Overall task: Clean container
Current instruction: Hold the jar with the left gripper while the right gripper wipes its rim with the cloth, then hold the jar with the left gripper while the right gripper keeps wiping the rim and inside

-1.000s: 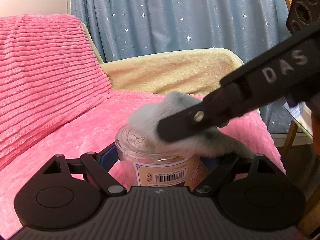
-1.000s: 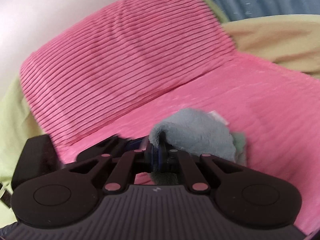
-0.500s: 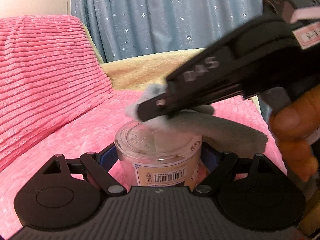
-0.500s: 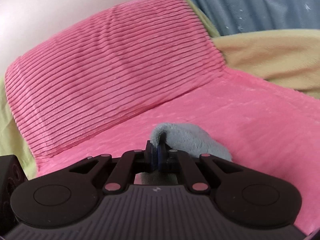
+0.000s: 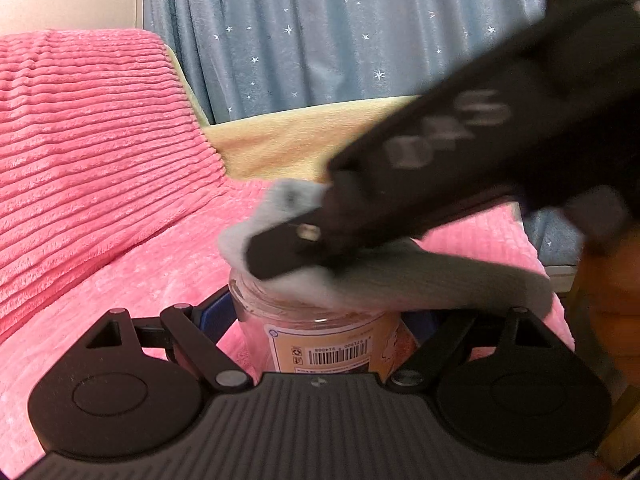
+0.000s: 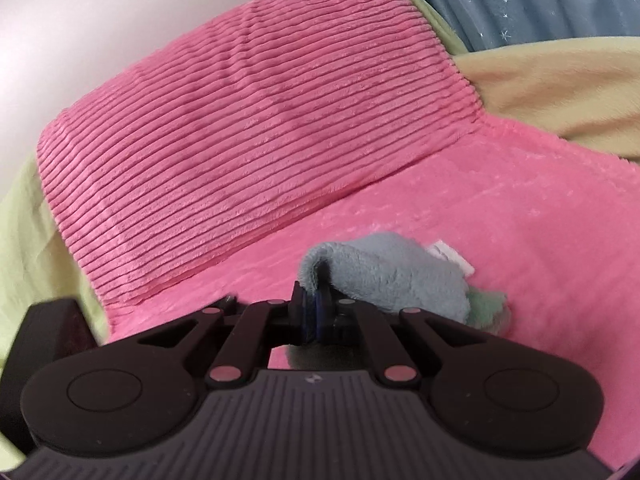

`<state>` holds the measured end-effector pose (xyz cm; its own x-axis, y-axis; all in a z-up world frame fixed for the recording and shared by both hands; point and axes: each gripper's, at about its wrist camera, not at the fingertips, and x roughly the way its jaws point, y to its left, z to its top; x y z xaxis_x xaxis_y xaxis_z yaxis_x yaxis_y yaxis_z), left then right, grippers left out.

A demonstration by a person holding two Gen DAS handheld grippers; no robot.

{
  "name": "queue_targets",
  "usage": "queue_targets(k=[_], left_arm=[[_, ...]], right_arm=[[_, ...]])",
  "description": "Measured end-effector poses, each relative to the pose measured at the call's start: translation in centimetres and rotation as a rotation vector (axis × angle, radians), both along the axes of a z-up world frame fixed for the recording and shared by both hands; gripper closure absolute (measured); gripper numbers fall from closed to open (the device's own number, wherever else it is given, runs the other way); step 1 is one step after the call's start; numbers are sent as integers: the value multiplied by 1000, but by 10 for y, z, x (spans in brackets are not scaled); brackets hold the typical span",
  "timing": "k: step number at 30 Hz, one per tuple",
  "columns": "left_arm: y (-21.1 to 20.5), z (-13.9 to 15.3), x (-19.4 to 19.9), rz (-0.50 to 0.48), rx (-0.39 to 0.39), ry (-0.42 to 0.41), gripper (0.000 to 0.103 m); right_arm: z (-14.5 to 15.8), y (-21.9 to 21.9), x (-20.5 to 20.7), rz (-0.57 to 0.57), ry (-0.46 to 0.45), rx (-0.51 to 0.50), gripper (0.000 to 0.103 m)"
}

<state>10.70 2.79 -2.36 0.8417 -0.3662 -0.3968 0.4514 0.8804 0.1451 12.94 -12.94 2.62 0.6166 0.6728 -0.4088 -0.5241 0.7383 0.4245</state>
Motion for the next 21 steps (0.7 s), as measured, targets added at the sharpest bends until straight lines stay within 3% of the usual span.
queue_targets(k=[4,8,15,21], left_arm=[[-11,-1,-5,16,-2,-3,17],[-27,-2,-14,35,5,-7,17],[-28,-2,-14,39,1,-3,17],[-28,-2,-13,42,-2,-3,17]], right_arm=[[0,-1,7,-57,-51,-57,102],[3,-18,0,-87,-39,-68,102],[3,-19,-14,-6,6,-13,101],[0,-1,1,3,-5,2,102]])
